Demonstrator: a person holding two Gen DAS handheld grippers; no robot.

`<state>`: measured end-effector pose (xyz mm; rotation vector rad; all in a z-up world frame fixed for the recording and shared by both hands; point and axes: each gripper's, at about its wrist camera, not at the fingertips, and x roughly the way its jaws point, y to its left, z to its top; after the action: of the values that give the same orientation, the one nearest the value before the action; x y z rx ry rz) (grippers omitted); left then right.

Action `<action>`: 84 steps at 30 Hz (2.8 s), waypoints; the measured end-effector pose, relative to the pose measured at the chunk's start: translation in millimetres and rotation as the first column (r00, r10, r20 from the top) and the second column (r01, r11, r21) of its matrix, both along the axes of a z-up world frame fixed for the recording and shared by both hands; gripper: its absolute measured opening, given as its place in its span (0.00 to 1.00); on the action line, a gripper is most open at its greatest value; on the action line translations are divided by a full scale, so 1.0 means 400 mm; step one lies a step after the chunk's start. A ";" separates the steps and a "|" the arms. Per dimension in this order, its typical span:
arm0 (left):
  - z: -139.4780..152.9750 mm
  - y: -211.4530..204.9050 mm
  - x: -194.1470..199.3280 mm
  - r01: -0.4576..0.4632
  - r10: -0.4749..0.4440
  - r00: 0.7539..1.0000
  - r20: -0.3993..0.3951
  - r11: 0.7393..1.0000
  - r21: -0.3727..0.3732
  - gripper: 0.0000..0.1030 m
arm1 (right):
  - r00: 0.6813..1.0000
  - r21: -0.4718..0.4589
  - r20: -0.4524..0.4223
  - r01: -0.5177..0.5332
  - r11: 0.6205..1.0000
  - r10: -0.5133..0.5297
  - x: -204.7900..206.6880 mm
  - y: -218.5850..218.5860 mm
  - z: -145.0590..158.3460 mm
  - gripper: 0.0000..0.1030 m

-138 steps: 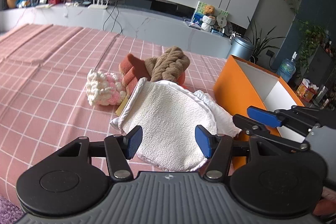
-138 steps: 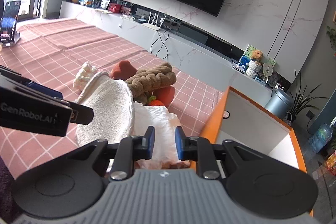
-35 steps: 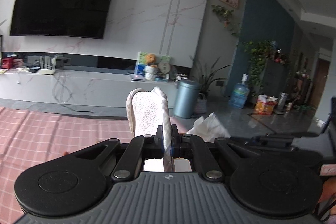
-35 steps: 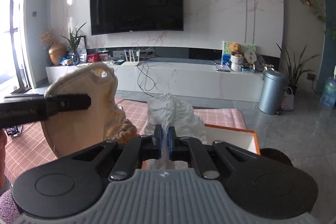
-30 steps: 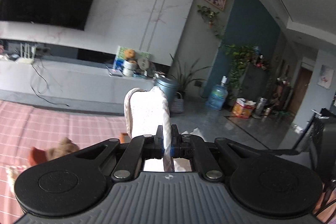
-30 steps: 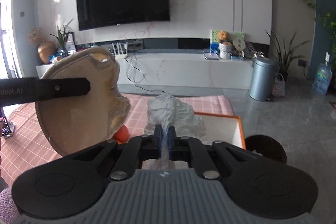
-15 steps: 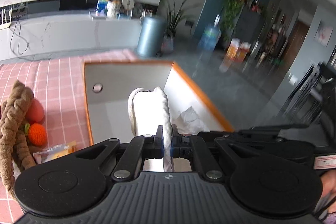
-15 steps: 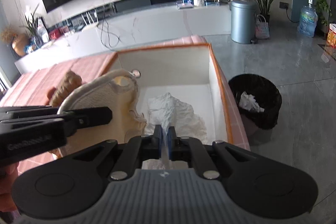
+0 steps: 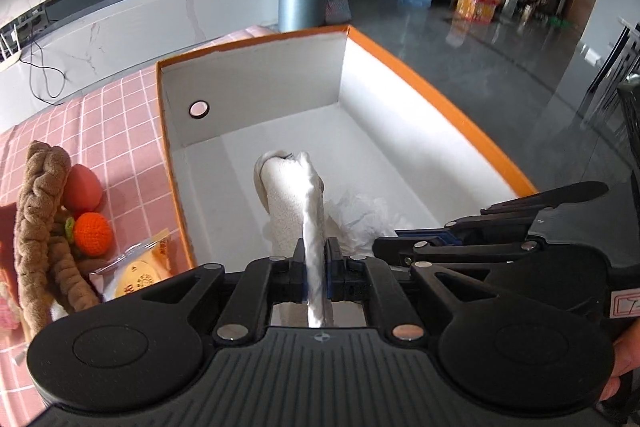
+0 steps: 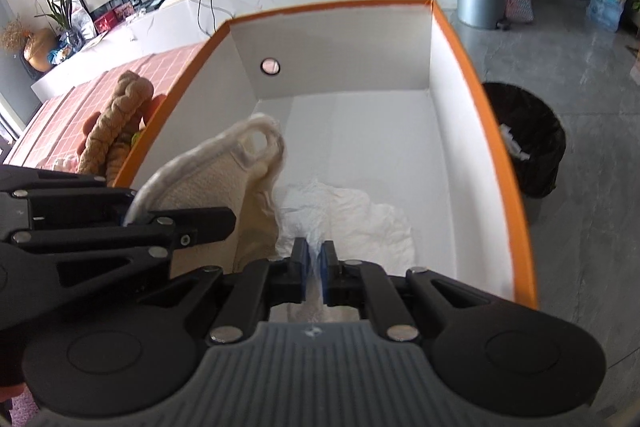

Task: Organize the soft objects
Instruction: 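Open both tools to drop the towel and bag into the box, then move both tools back to the table and grasp the brown braided rope ring with the left tool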

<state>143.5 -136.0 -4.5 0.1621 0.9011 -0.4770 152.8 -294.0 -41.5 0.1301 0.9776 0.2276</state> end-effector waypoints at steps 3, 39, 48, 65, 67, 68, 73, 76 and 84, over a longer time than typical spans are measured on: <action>-0.005 0.004 0.003 -0.002 0.001 1.000 -0.016 1.000 -0.014 0.09 | 1.000 0.000 -0.020 -0.001 1.000 0.001 0.000 0.004 -0.009 0.05; 0.123 0.338 -0.173 -0.230 0.317 0.917 0.243 0.917 -0.325 0.80 | 0.850 -0.170 0.523 0.022 0.985 0.071 -0.236 0.201 0.177 0.80; 0.073 0.446 -0.229 -0.351 0.429 0.867 0.255 0.887 -0.300 0.77 | 0.838 -0.233 0.498 -0.119 0.965 0.224 -0.273 0.365 0.127 0.83; -0.001 0.555 -0.164 -0.371 0.428 0.893 0.140 0.875 -0.311 0.68 | 0.832 -0.407 0.368 -0.257 0.877 0.415 -0.174 0.512 0.053 0.47; -0.005 0.550 -0.142 -0.363 0.417 0.898 0.144 0.884 -0.295 0.68 | 0.842 -0.426 0.325 -0.277 0.861 0.431 -0.139 0.522 0.043 0.47; -0.005 0.546 -0.127 -0.360 0.410 0.901 0.143 0.890 -0.279 0.71 | 0.843 -0.437 0.305 -0.289 0.852 0.443 -0.123 0.525 0.037 0.47; -0.018 0.540 -0.054 -0.333 0.364 0.927 0.088 0.909 -0.252 0.75 | 0.855 -0.428 0.148 -0.397 0.812 0.497 -0.023 0.531 0.029 0.46; -0.026 0.528 -0.014 -0.327 0.351 0.933 0.083 0.920 -0.216 0.75 | 0.872 -0.400 0.098 -0.407 0.821 0.480 0.035 0.527 0.038 0.46; -0.035 0.500 0.102 -0.306 0.328 0.941 0.089 0.932 -0.194 0.75 | 0.897 -0.371 0.026 -0.401 0.838 0.441 0.151 0.552 0.030 0.44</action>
<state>184.3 63.8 -18.6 -0.1180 0.7448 -0.2403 213.1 -73.2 -29.7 -0.4375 0.9123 0.4535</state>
